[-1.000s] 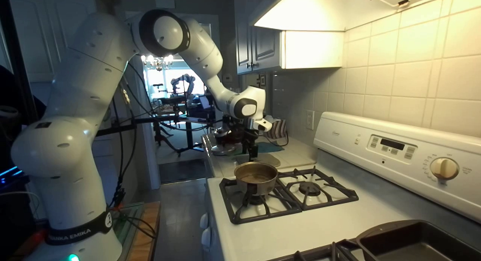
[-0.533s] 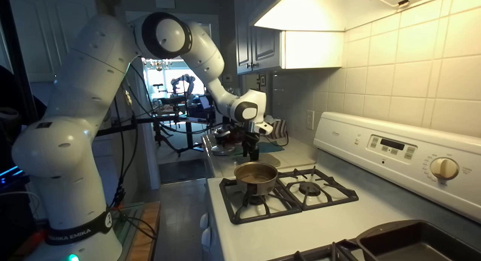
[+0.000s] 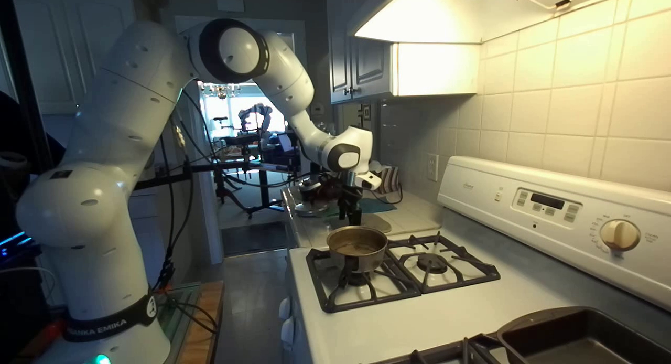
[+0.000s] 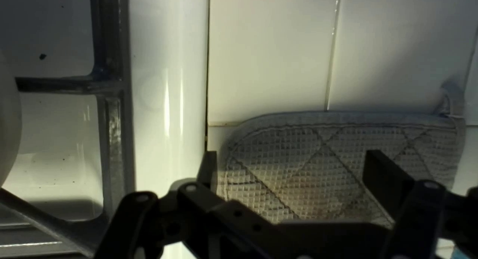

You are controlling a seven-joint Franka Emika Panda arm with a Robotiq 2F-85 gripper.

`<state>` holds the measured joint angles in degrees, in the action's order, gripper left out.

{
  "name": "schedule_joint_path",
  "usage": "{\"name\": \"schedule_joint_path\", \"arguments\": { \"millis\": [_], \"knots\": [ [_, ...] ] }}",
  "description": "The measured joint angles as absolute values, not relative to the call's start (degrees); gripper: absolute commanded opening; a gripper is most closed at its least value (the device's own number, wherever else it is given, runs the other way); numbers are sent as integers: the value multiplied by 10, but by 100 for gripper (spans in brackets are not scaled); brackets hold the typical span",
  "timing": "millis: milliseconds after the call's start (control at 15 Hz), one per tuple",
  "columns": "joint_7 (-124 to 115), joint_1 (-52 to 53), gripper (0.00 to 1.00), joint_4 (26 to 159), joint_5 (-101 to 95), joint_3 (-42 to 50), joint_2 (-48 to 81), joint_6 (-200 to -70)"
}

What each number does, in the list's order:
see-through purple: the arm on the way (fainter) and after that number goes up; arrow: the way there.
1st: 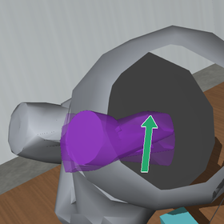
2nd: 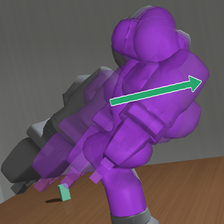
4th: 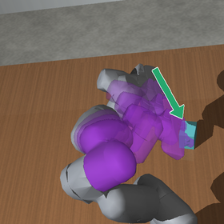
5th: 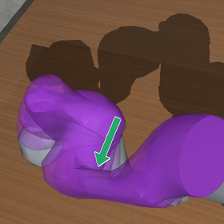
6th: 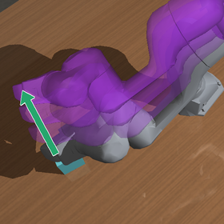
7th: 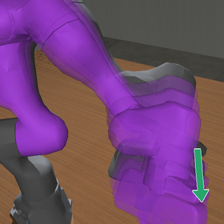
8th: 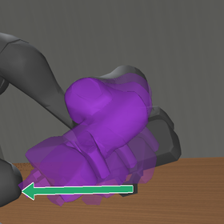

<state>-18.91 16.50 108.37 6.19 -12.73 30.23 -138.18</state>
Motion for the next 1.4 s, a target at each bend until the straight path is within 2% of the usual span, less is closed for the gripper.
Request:
{"name": "schedule_joint_path", "arguments": {
  "millis": [400,467,533,600,667,800,1000,1067,1200,1400],
  "knots": [
    [-189,165,100,1083,62,-126,311,-1394],
    [-189,165,96,1083,62,-126,313,-1395],
    [-189,165,87,1083,63,-126,314,-1395],
    [-189,165,83,1083,63,-126,315,-1395],
    [-189,165,72,1083,63,-126,315,-1395],
    [-189,165,54,1083,63,-126,317,-1395],
    [-189,165,34,1083,63,-126,317,-1395],
    [-189,165,72,1083,63,-126,317,-1395],
    [-189,165,72,1082,63,-126,317,-1395],
    [-189,166,91,1081,63,-126,317,-1395]
  ]
}}
